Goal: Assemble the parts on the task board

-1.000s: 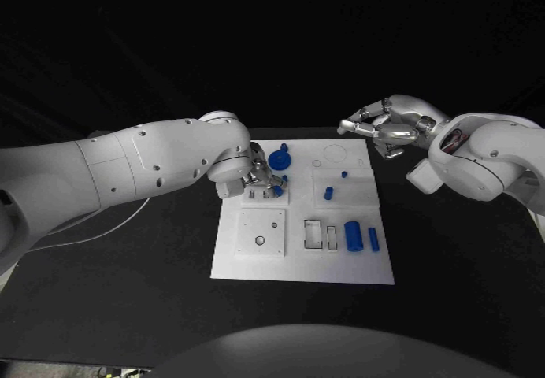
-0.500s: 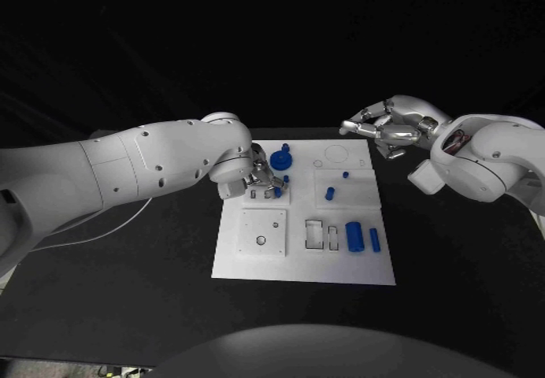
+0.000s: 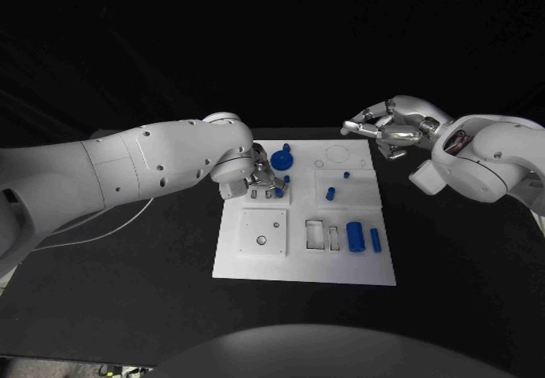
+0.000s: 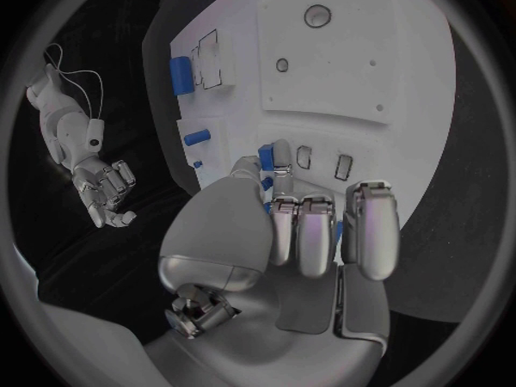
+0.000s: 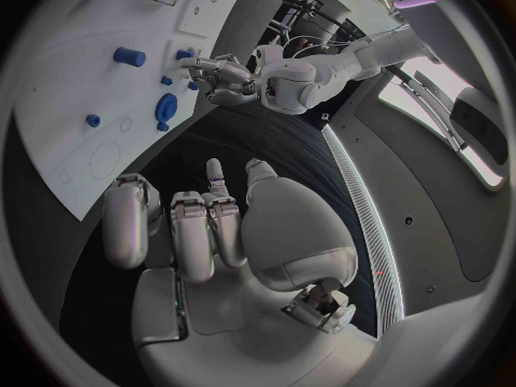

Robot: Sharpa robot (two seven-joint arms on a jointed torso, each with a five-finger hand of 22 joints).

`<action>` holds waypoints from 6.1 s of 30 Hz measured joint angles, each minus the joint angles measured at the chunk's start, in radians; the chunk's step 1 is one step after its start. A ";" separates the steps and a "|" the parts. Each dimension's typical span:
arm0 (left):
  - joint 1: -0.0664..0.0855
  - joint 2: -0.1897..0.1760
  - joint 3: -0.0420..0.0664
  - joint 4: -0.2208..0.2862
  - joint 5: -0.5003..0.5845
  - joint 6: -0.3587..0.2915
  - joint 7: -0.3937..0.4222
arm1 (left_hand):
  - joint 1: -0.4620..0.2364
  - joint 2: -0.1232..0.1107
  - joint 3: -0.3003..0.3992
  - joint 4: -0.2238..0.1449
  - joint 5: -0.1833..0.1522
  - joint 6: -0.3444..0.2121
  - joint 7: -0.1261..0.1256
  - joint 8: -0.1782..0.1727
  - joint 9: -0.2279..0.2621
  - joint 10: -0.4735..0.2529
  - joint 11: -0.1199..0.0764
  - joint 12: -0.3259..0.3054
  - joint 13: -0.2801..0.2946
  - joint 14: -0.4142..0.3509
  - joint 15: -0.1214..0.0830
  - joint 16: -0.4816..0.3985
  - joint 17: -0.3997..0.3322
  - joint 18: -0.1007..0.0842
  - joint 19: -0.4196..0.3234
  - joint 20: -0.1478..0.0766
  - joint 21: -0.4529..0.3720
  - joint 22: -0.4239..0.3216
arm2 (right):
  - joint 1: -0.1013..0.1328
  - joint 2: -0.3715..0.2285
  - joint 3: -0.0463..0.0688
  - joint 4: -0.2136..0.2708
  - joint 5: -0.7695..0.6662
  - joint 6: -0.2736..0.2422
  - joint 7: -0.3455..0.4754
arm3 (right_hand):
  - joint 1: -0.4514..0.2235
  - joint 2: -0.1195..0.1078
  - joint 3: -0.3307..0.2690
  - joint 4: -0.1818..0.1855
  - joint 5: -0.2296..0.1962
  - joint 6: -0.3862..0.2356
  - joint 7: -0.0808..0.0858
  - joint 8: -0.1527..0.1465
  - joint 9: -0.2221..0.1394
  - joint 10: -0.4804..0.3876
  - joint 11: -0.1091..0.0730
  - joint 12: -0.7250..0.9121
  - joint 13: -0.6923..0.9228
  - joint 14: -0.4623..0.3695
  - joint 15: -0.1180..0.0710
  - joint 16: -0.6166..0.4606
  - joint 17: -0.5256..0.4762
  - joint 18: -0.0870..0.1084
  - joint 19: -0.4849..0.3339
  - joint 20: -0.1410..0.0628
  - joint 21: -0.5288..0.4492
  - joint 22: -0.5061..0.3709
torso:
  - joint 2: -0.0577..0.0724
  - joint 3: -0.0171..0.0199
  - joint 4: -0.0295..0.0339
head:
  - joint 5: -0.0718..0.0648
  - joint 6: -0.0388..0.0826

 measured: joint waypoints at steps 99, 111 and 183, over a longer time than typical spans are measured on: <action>0.004 -0.106 -0.010 0.147 -0.240 -0.065 -0.001 | 0.003 -0.035 0.114 0.021 -0.074 -0.046 0.008 0.019 0.083 0.002 -0.001 0.000 0.001 -0.003 -0.003 0.000 0.000 0.000 0.000 0.000 -0.010 0.000 | -0.015 -0.004 -0.002 -0.018 0.001 0.000 0.004 | 0.013 -0.003 0.003 -0.003 0.004 0.003 -0.003 0.000 0.000 -0.004 0.007 0.000 -0.001 0.003 0.003 0.000 0.000 0.000 -0.003 0.004 -0.004 0.001 | 0.000 0.0000 -0.0008 | 0.012 0.000; -0.002 -0.102 -0.009 0.144 -0.237 -0.063 -0.001 | 0.002 -0.037 0.114 0.021 -0.074 -0.046 0.008 0.019 0.085 0.002 -0.001 0.000 0.000 -0.003 -0.003 0.000 0.000 0.000 0.000 0.000 -0.009 0.000 | -0.015 -0.004 -0.002 -0.021 0.001 0.000 0.006 | 0.013 -0.003 0.003 -0.003 0.004 0.003 -0.003 0.000 0.001 -0.004 0.007 0.000 -0.001 0.003 0.003 0.000 0.000 0.000 -0.003 0.004 -0.004 0.001 | 0.000 -0.0004 -0.0007 | 0.012 0.000; -0.015 -0.103 -0.008 0.148 -0.228 -0.060 0.003 | -0.014 -0.060 0.172 0.012 -0.060 -0.047 0.006 0.005 0.109 0.002 -0.001 0.000 -0.001 -0.003 -0.003 0.000 -0.001 0.000 0.000 0.000 -0.017 0.000 | -0.016 -0.004 -0.002 -0.030 0.003 0.000 0.006 | 0.017 -0.007 0.005 0.000 0.004 0.003 -0.003 0.000 0.001 -0.002 0.005 0.003 0.000 0.003 0.003 0.000 0.000 0.000 -0.003 0.004 -0.004 0.000 | 0.001 -0.0004 -0.0008 | 0.016 0.000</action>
